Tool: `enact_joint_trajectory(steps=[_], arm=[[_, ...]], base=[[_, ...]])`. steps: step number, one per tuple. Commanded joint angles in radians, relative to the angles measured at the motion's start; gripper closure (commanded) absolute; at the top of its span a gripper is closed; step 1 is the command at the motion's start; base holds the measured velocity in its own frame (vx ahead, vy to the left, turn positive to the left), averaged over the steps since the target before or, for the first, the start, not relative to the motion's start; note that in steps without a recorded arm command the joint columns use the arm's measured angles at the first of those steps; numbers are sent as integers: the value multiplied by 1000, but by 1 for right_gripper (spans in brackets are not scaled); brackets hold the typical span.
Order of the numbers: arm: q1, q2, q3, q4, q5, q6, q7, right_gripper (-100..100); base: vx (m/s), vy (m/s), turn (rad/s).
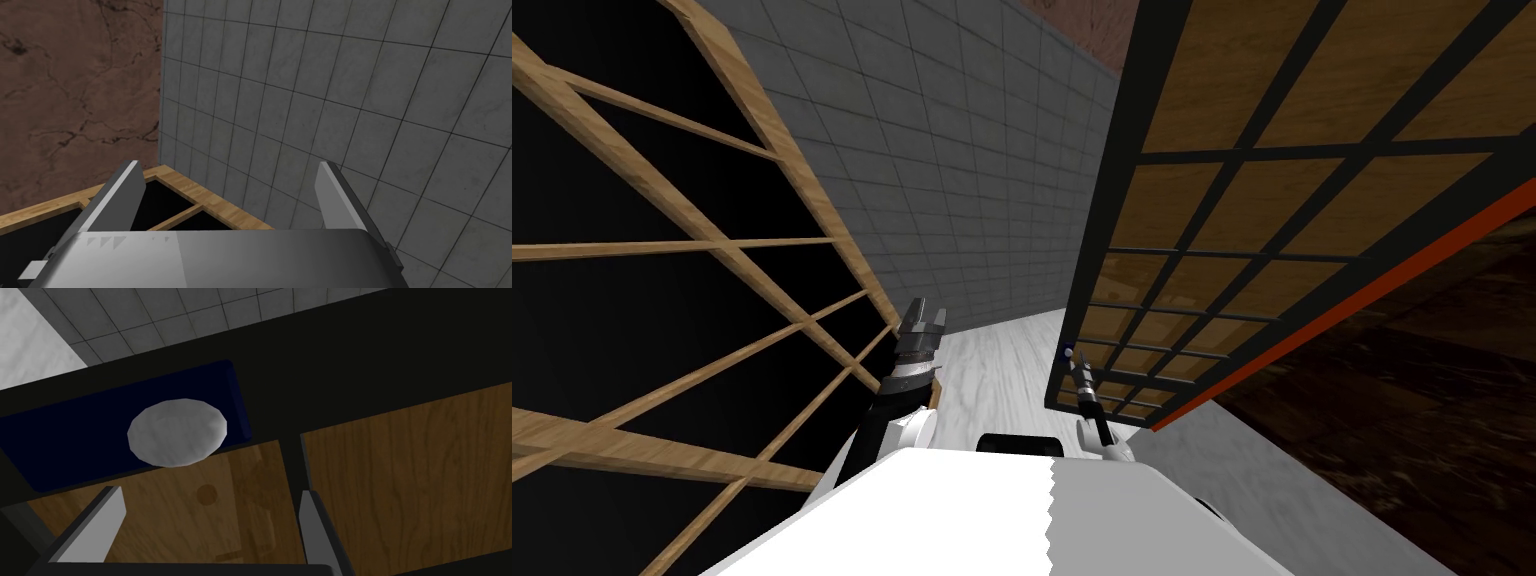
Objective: Push the door open
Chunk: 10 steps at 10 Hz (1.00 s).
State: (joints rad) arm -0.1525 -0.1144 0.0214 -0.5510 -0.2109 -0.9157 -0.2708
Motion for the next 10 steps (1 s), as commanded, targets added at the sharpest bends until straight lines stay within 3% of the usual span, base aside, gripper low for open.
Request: enact_joint_trajectory(steps=[1, 10], arm=[[-2, 3, 5, 1, -17, 0, -50, -100], [-10, 20, 31, -1, -97, 3, -255, -100]], base=[[-33, -16, 40], [-45, -14, 38]])
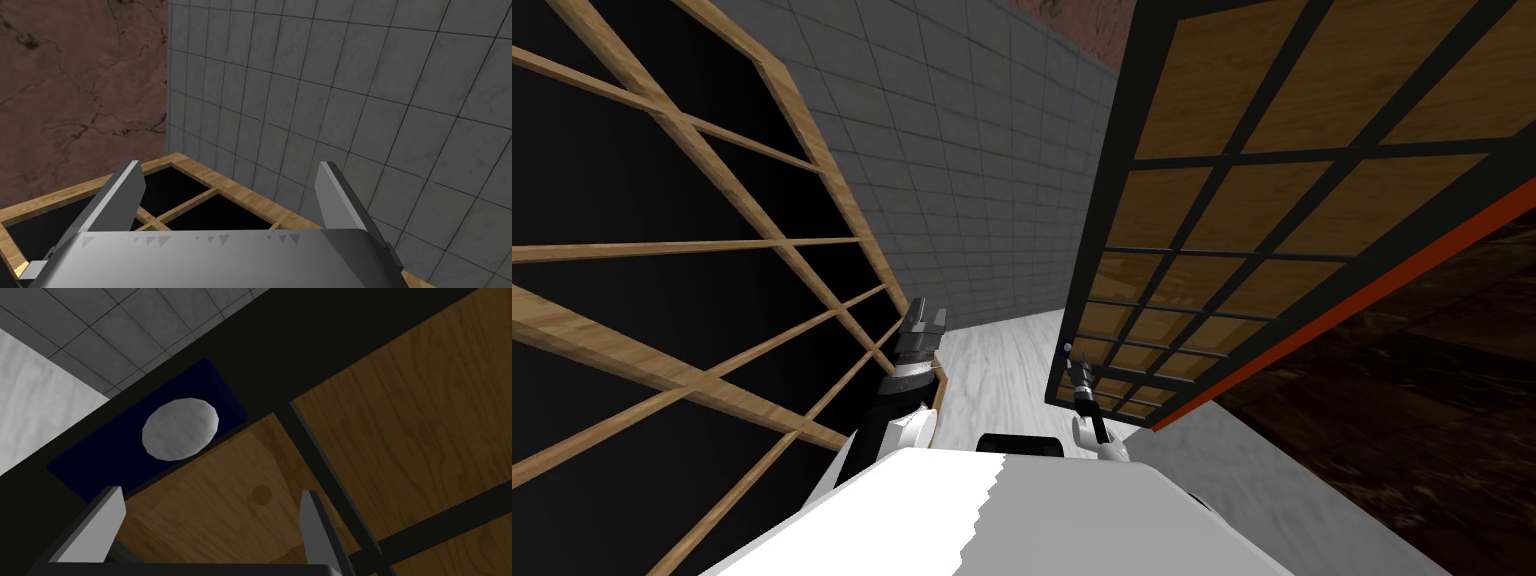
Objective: Push the door open
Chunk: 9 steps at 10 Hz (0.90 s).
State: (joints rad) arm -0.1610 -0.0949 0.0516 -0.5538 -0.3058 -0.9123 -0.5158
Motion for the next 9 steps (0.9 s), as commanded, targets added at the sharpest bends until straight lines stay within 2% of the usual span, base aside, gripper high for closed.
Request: enact_joint_trajectory(steps=[1, 4, 5, 7, 9], arm=[[-3, 4, 6, 1, -19, 0, -50, -100], [-5, 12, 16, 0, -51, 1, -127, -100], [-5, 12, 16, 0, -51, 1, -133, -100], [-8, 20, 26, -1, -82, 2, -200, -100], [-10, 24, 31, -1, -98, 2, -251, -100]], base=[[-34, -13, 48], [-51, -17, 40], [-38, -8, 27], [-45, -16, 56], [-43, -9, 30]])
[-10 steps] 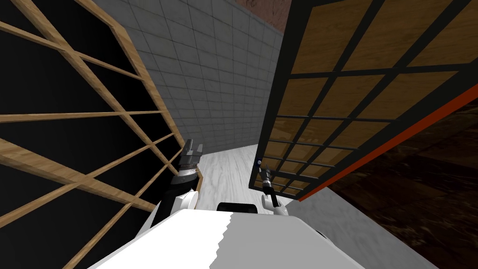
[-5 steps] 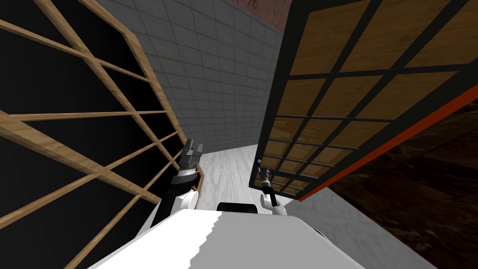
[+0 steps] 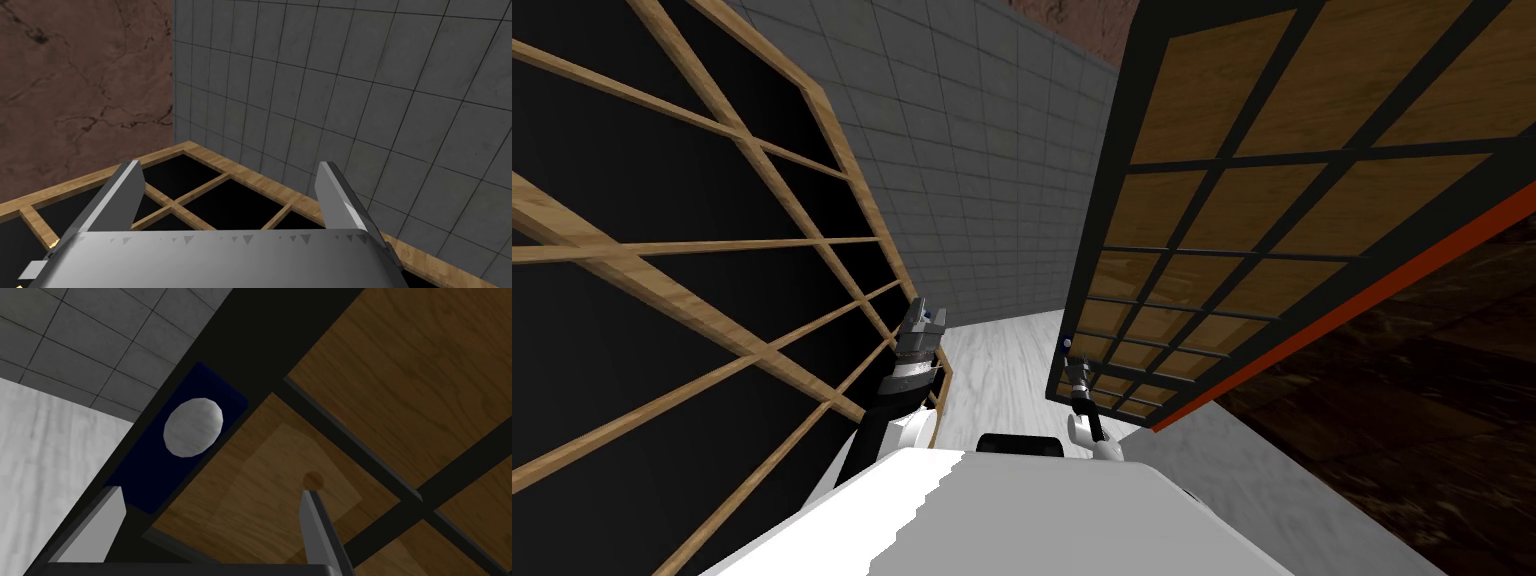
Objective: Push the door open
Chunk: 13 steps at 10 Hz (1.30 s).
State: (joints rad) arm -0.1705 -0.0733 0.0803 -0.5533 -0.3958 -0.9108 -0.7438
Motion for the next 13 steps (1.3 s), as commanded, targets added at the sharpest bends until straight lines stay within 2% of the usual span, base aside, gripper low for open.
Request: enact_joint_trajectory(steps=[1, 3, 4, 6, 7, 12, 13], arm=[[-2, 6, 7, -2, -23, 1, -50, -100], [-3, 10, 12, -2, -37, 2, -102, -100], [-3, 10, 12, -2, -37, 2, -108, -100], [-5, 19, 21, -3, -65, 3, -173, -100], [-5, 19, 21, -3, -65, 3, -187, -100], [-10, 35, 36, -4, -113, 5, -325, -100], [-10, 35, 36, -4, -113, 5, -332, -100]], base=[[-55, -12, 55], [-41, -12, 33], [-33, -11, 19], [-44, -17, 47], [-40, -8, 18], [-38, -8, 35], [-33, -8, 18]])
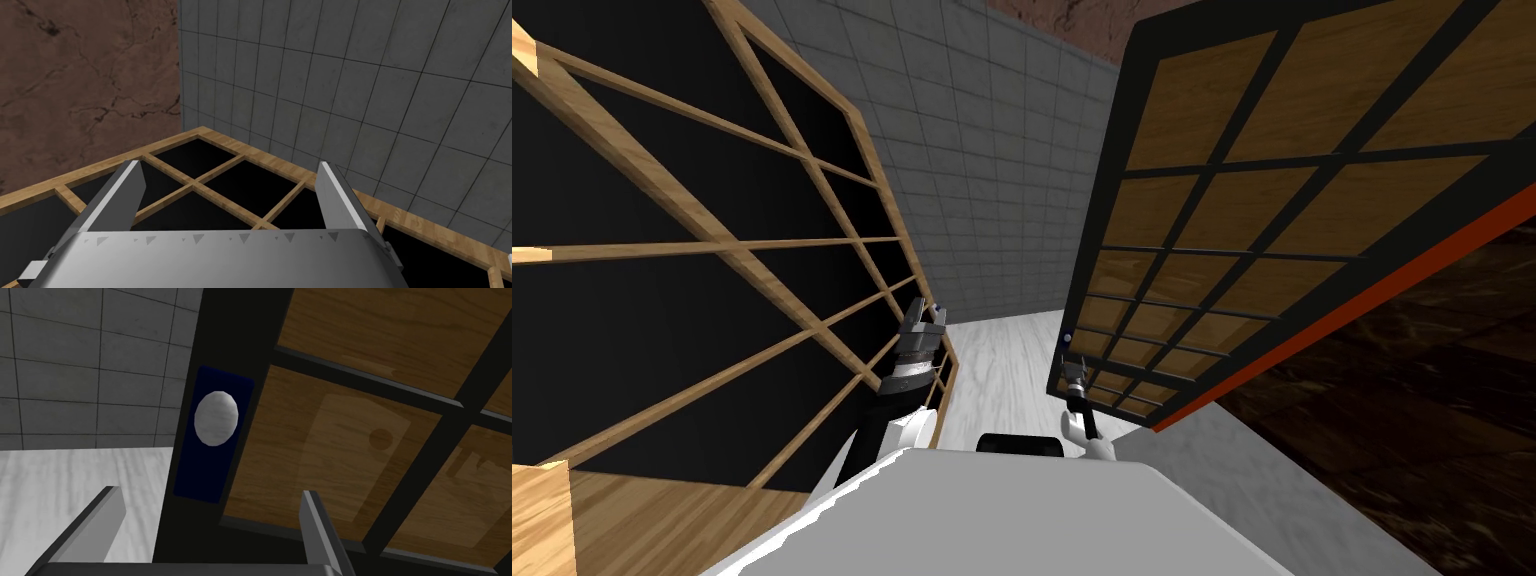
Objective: Push the door open
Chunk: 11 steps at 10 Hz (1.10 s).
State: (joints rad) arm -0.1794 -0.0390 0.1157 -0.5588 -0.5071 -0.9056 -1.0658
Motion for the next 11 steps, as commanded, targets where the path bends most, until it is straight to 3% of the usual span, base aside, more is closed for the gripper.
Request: enact_joint_trajectory(steps=[1, 7, 8, 9, 11], arm=[[-2, 4, 4, 1, -11, 0, -40, -100], [-5, 22, 17, 0, -53, 1, -178, -100], [-6, 20, 16, 1, -50, 1, -163, -100], [-7, 0, 14, 4, -52, 0, -170, -100], [-7, -8, 12, 5, -54, -1, -172, -100]], base=[[-32, -2, 18], [-33, -7, 29], [-14, -3, 4], [127, -23, 28], [202, -36, 25]])
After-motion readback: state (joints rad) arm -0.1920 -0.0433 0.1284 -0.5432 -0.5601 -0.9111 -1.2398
